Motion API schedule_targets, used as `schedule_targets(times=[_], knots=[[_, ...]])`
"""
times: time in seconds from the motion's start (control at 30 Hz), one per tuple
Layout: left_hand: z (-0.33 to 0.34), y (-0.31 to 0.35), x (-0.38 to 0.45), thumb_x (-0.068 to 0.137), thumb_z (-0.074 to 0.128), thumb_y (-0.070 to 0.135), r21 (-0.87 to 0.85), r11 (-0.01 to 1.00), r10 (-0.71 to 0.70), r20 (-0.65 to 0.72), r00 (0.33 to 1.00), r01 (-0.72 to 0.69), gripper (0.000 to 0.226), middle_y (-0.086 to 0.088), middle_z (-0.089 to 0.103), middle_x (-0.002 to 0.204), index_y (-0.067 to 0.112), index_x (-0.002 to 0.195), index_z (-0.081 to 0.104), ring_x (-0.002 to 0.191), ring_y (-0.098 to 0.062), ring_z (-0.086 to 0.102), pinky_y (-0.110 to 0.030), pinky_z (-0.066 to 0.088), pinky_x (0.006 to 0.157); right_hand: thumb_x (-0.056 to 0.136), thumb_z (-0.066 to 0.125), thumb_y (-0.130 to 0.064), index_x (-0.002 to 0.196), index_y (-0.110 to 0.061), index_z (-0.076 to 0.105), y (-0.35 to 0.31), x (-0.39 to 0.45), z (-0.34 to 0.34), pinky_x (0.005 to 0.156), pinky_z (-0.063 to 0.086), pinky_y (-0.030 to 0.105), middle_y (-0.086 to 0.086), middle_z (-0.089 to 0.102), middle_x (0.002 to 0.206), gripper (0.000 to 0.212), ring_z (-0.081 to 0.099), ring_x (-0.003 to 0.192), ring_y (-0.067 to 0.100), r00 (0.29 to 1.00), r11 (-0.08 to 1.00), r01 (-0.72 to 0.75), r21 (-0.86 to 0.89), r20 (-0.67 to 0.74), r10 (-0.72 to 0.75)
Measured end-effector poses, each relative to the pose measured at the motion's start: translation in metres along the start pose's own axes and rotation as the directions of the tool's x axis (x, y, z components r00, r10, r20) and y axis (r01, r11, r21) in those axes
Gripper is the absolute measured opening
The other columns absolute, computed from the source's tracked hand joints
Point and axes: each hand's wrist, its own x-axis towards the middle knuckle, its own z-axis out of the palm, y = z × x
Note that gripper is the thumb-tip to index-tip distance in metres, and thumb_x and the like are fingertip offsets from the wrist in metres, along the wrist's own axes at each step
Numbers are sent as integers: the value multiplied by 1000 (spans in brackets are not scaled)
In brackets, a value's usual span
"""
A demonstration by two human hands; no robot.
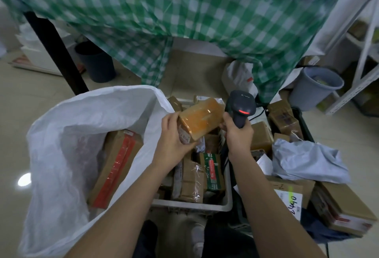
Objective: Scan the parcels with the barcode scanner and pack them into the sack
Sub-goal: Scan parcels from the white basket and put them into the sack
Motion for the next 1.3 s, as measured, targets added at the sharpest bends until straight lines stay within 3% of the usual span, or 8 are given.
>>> schedule_targets(times=[0.1, 0.23, 0.4, 0.67, 0.8, 0.87, 1.03, 1.3], knots=[[-8, -13, -1, 69, 84, 17, 264, 906, 319, 89, 943, -332, 88, -9, 28, 143, 18, 141, 34, 135, -25, 32, -42, 43, 106, 83, 74, -36, 92, -33, 60, 10, -2, -7, 91, 53, 44, -6, 70, 94, 17, 67, 96, 20, 998, 999, -23, 41, -51, 25], [-4, -29, 0, 63, 85, 6, 365, 767, 522, 125, 844, -528, 87, -15, 25, 142, 22, 133, 38, 136, -38, 25, -44, 32, 109, 79, 76, -43, 116, -26, 57, 26, -5, -13, 89, 56, 37, -4, 66, 114, 45, 67, 96, 13, 981, 967, -182, 179, -41, 192], [-1, -36, 3, 68, 80, 4, 384, 714, 601, 93, 794, -585, 77, -14, 22, 142, 23, 132, 41, 140, -41, 17, -49, 20, 114, 75, 78, -45, 132, -24, 52, 25, 4, -5, 89, 57, 39, -3, 64, 123, 66, 68, 99, 13, 978, 934, -204, 292, 19, 208], [7, -39, -4, 80, 59, 46, 393, 658, 607, 229, 761, -642, 62, -11, 12, 151, 34, 136, 36, 144, -42, 5, -60, 21, 113, 66, 88, -35, 126, -25, 56, 42, 13, 3, 94, 53, 46, 1, 70, 115, 68, 69, 102, 22, 961, 914, -275, 299, 104, 255], [-5, -16, -15, 79, 57, 63, 14, 960, 279, 74, 957, -281, 76, 2, -6, 160, 41, 143, 21, 148, -15, 0, -19, 14, 116, 65, 87, -35, 127, -25, 55, 46, 11, 2, 97, 51, 46, 0, 70, 114, 71, 68, 102, 22, 958, 912, -285, 295, 130, 257], [-9, -4, -13, 88, 47, 64, -166, 986, 5, -2, 1000, -5, 75, 4, 4, 161, 34, 149, 16, 145, -5, 10, -15, 16, 112, 60, 88, -37, 130, -25, 54, 47, 6, 2, 98, 50, 47, 0, 70, 116, 78, 68, 104, 21, 957, 912, -285, 294, 146, 252], [-11, -2, -2, 95, 48, 49, -353, 775, -440, 293, 849, 524, 44, 1, 70, 114, 17, 124, 60, 102, -14, 67, -21, 53, 75, 78, 80, -22, 130, -19, 54, 42, -3, 8, 92, 54, 43, 3, 71, 112, 58, 70, 99, 21, 963, 934, -236, 268, 190, 189], [-24, -12, -4, 85, 71, 29, -442, 567, -497, 489, 717, 695, 36, -7, 73, 102, 12, 110, 51, 95, -19, 70, -36, 54, 89, 84, 74, -13, 127, -14, 56, 32, -16, 4, 88, 56, 34, 2, 71, 113, 46, 69, 101, 17, 971, 986, -59, 157, 239, 20]])
